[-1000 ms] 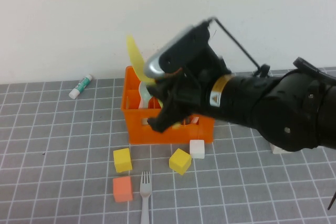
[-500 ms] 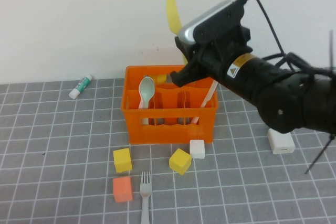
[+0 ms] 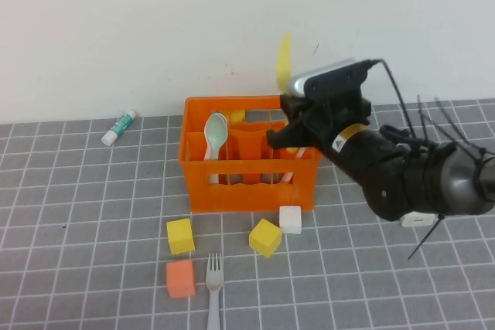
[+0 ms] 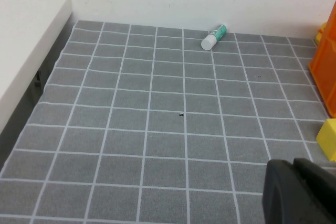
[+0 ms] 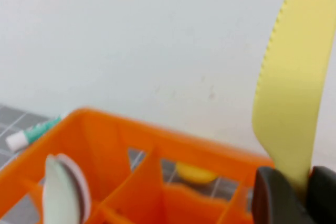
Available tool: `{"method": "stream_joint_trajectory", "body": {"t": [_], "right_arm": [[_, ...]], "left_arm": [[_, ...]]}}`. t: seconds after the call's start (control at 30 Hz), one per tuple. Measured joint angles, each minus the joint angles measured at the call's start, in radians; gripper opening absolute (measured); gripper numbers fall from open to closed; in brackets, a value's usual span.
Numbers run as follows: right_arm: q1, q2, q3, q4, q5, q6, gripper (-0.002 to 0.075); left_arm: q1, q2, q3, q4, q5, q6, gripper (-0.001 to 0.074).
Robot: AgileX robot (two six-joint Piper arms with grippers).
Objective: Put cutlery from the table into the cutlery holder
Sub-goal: Place the knife on the box, then pick up the fork
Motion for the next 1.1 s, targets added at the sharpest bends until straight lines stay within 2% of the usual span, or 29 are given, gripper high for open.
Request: {"method": "stream_joint_trajectory", "body": {"t": [0.13,0.3,0.4,0.53,0.67,0.9,1.0,1.1], "right_arm": [[0.000,0.017,0.000,-0.063,0.000,0.048,0.0171],[0.000,0.003,0.000,-0.097,0.000,0.062,0.0370],[0.000,-0.035,0.000,-0.103,0.054,0.062,0.0407],[0.000,-0.114,0.000,-0.120,0.180,0.051,0.0412],[0.008,-0.230,0.000,-0.155,0.428,0.049,0.0402],[0.082,-0.362,-0.083,-0.165,1.062,0.086,0.0356],[0.137,-0.341,-0.152,-0.168,1.321,0.167,0.0343],[0.191,-0.282,-0.201,-0.170,1.471,0.276,0.0337]], "left_arm": [[0.000,0.000,0.000,0.000,0.000,0.002,-0.0001],[0.000,0.000,0.000,0.000,0.000,0.002,-0.0001],[0.000,0.000,0.000,0.000,0.000,0.002,-0.0001],[0.000,0.000,0.000,0.000,0.000,0.002,-0.0001],[0.000,0.000,0.000,0.000,0.000,0.002,-0.0001],[0.000,0.000,0.000,0.000,0.000,0.002,-0.0001],[0.000,0.000,0.000,0.000,0.000,0.002,-0.0001],[0.000,0.000,0.000,0.000,0.000,0.002,-0.0001]]}}
